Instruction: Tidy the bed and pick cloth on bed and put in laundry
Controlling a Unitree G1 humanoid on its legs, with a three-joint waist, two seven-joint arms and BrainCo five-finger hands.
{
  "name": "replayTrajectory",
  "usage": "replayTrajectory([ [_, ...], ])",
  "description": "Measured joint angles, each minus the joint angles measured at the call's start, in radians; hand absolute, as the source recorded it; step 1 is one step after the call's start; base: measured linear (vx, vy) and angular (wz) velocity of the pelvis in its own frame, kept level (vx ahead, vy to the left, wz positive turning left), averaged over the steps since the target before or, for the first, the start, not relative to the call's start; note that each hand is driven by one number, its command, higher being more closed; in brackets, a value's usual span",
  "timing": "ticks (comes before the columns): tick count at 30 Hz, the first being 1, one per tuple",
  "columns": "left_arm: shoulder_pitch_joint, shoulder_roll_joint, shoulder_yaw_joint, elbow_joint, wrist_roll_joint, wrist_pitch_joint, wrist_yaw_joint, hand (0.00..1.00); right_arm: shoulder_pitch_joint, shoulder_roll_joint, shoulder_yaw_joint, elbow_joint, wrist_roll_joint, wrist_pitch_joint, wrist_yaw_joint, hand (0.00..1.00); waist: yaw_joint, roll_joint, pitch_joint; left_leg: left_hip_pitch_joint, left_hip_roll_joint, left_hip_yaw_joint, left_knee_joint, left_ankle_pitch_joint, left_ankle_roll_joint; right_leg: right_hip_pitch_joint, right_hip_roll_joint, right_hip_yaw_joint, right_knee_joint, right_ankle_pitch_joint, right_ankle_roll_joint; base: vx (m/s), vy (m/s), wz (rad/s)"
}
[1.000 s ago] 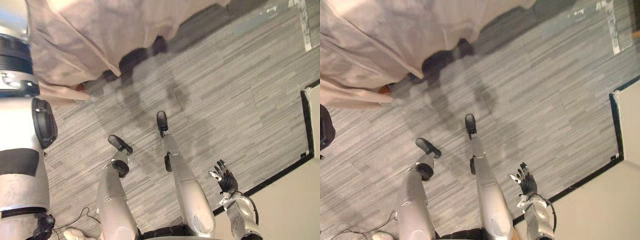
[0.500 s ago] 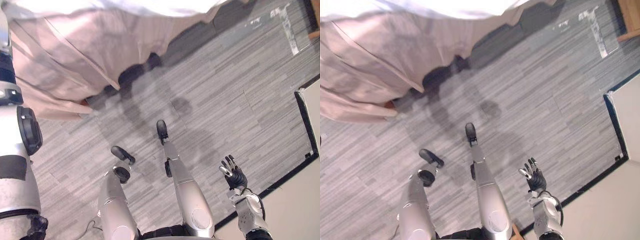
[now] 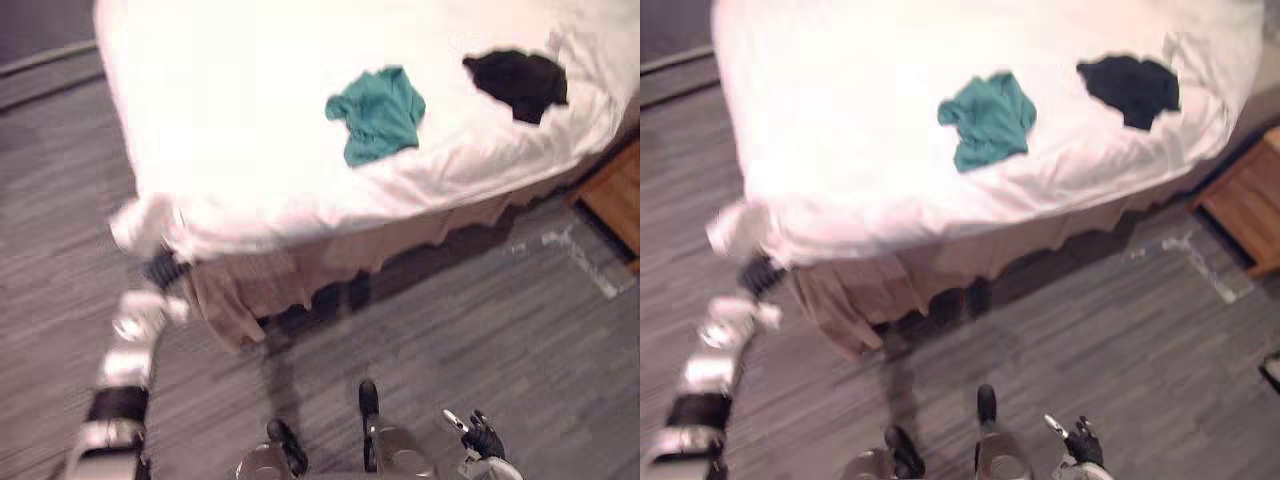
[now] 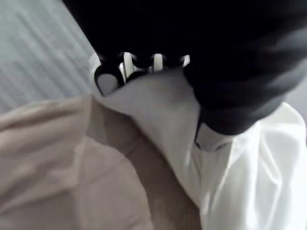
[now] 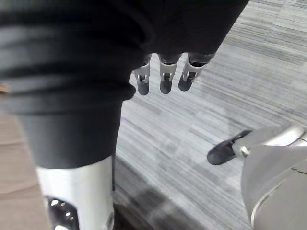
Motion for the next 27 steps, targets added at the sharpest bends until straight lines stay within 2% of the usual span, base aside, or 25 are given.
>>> replayTrajectory([
  [2,0.041,-0.061,0.008,0.111,0.005,-0.057,0.026,0.00,-0.004,-0.037,-0.022,-0.122,-0.038,-0.001,-0.010,0.00,0.003,0.000,-0.039,0.036,-0.004,-0.012,-0.035,0.010,-0.007,0.021,0.004,-0.017,0.021,-0.028,0.007,0.13,-0.017,0.21],
  [4,0.078,-0.107,0.035,0.238,0.011,-0.082,0.060,0.00,-0.029,-0.075,-0.031,-0.191,-0.086,-0.007,0.001,0.00,0.007,0.000,-0.081,0.058,-0.007,-0.015,-0.059,0.014,-0.012,0.027,0.007,-0.021,0.029,-0.046,0.015,0.12,-0.013,0.11],
  [5,0.093,-0.123,0.053,0.316,0.009,-0.079,0.087,0.00,-0.058,-0.093,-0.037,-0.215,-0.124,-0.013,0.022,0.00,0.008,-0.002,-0.098,0.059,-0.014,-0.018,-0.069,0.014,-0.013,0.029,0.008,-0.023,0.033,-0.054,0.013,0.10,-0.002,0.09],
  [6,0.095,-0.128,0.062,0.354,0.006,-0.075,0.098,0.00,-0.074,-0.101,-0.036,-0.224,-0.139,-0.014,0.035,1.00,0.008,-0.004,-0.105,0.060,-0.015,-0.022,-0.069,0.014,-0.013,0.029,0.007,-0.024,0.033,-0.057,0.014,0.13,-0.006,0.10],
  [8,0.134,-0.130,0.135,0.549,0.006,-0.030,0.125,0.00,-0.152,-0.150,0.002,-0.279,-0.196,-0.018,0.119,1.00,0.009,-0.008,-0.110,0.057,-0.022,-0.037,-0.069,0.014,-0.012,0.030,0.005,-0.027,0.032,-0.061,0.018,0.09,-0.023,0.10],
  [9,0.158,-0.127,0.146,0.582,0.013,-0.012,0.136,0.00,-0.171,-0.171,0.024,-0.294,-0.196,-0.017,0.147,1.00,0.011,-0.010,-0.110,0.056,-0.023,-0.040,-0.069,0.014,-0.012,0.030,0.004,-0.028,0.032,-0.063,0.019,0.04,-0.022,0.08],
  [13,0.251,-0.116,0.170,0.651,0.108,0.079,0.139,0.00,-0.285,-0.289,0.175,-0.308,-0.191,-0.016,0.283,1.00,0.026,-0.017,-0.108,0.054,-0.027,-0.071,-0.069,0.014,-0.012,0.043,0.001,-0.045,0.030,-0.065,0.017,-0.01,-0.015,0.17],
  [16,0.269,-0.093,0.170,0.662,0.109,0.095,0.136,0.00,-0.414,-0.339,0.292,-0.298,-0.152,-0.010,0.363,1.00,0.056,-0.024,-0.102,0.049,-0.027,-0.094,-0.070,0.019,-0.008,0.048,0.000,-0.059,0.031,-0.066,0.015,-0.09,-0.029,0.21],
  [18,0.255,-0.080,0.170,0.657,0.135,0.077,0.117,0.00,-0.543,-0.340,0.355,-0.264,-0.121,0.000,0.400,1.00,0.066,-0.029,-0.082,0.031,-0.033,-0.129,-0.078,0.038,0.000,0.041,-0.005,-0.084,0.034,-0.064,0.011,-0.16,-0.032,0.37],
  [19,0.244,-0.077,0.168,0.646,0.154,0.053,0.109,0.00,-0.619,-0.341,0.384,-0.247,-0.100,0.006,0.414,1.00,0.069,-0.032,-0.067,0.015,-0.037,-0.143,-0.090,0.054,0.005,0.016,-0.010,-0.094,0.043,-0.062,0.008,-0.18,-0.015,0.31],
  [22,0.165,-0.048,0.128,0.629,0.170,-0.024,0.110,0.00,-0.852,-0.339,0.450,-0.222,-0.033,0.013,0.428,1.00,0.100,-0.028,0.042,-0.061,-0.048,-0.171,-0.089,0.089,0.027,-0.057,-0.025,-0.108,0.075,-0.044,-0.001,-0.22,0.007,0.22],
  [24,0.119,-0.039,0.099,0.586,0.168,-0.066,0.115,0.00,-0.958,-0.337,0.469,-0.198,-0.025,0.013,0.429,1.00,0.117,-0.011,0.104,-0.112,-0.058,-0.185,-0.092,0.114,0.041,-0.108,-0.037,-0.118,0.089,-0.027,-0.003,-0.19,0.025,0.24],
  [25,0.092,-0.038,0.078,0.554,0.165,-0.088,0.117,0.00,-1.012,-0.337,0.479,-0.181,-0.009,0.013,0.430,1.00,0.128,0.006,0.141,-0.140,-0.065,-0.194,-0.094,0.128,0.050,-0.131,-0.044,-0.125,0.091,-0.016,-0.003,-0.12,0.030,0.25],
  [27,0.061,-0.034,0.048,0.494,0.158,-0.109,0.120,0.00,-1.083,-0.333,0.505,-0.162,0.031,0.013,0.430,1.00,0.135,0.033,0.199,-0.180,-0.075,-0.206,-0.097,0.148,0.062,-0.170,-0.056,-0.134,0.099,-0.002,-0.003,-0.12,0.037,0.20],
])
